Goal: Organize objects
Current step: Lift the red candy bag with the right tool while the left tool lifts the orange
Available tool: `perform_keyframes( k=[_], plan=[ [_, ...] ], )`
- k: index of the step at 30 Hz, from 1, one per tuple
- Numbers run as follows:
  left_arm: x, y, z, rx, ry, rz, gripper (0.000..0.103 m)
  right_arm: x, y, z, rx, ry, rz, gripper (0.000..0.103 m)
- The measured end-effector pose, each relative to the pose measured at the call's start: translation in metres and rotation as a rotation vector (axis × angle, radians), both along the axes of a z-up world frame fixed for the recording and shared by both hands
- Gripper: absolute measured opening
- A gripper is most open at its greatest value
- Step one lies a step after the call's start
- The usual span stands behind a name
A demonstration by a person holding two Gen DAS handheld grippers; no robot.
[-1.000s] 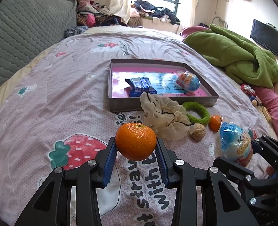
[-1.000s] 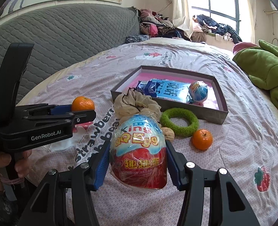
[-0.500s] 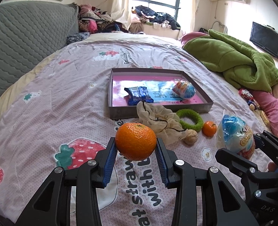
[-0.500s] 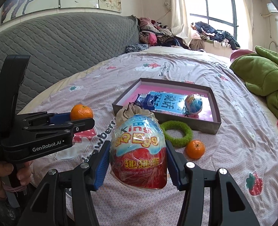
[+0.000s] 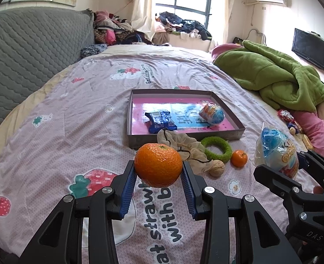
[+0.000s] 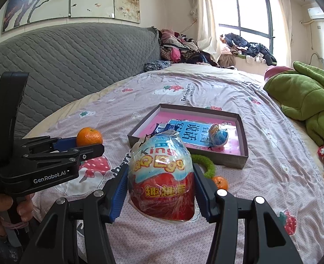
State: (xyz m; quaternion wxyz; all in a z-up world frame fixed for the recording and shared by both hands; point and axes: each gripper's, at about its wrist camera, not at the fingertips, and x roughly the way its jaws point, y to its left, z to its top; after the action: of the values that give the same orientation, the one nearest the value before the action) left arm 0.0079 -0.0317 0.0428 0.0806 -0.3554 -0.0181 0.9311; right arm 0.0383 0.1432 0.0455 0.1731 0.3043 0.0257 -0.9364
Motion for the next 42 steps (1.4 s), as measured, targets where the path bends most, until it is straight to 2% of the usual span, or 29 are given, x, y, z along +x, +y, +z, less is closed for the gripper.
perform_keyframes(
  k=[42],
  plan=[
    [-0.004,0.029,0.047,-0.065,0.096,0.010,0.042,-0.015,0.009,0.047,-0.022,0.115,-0.027,0.055]
  ],
)
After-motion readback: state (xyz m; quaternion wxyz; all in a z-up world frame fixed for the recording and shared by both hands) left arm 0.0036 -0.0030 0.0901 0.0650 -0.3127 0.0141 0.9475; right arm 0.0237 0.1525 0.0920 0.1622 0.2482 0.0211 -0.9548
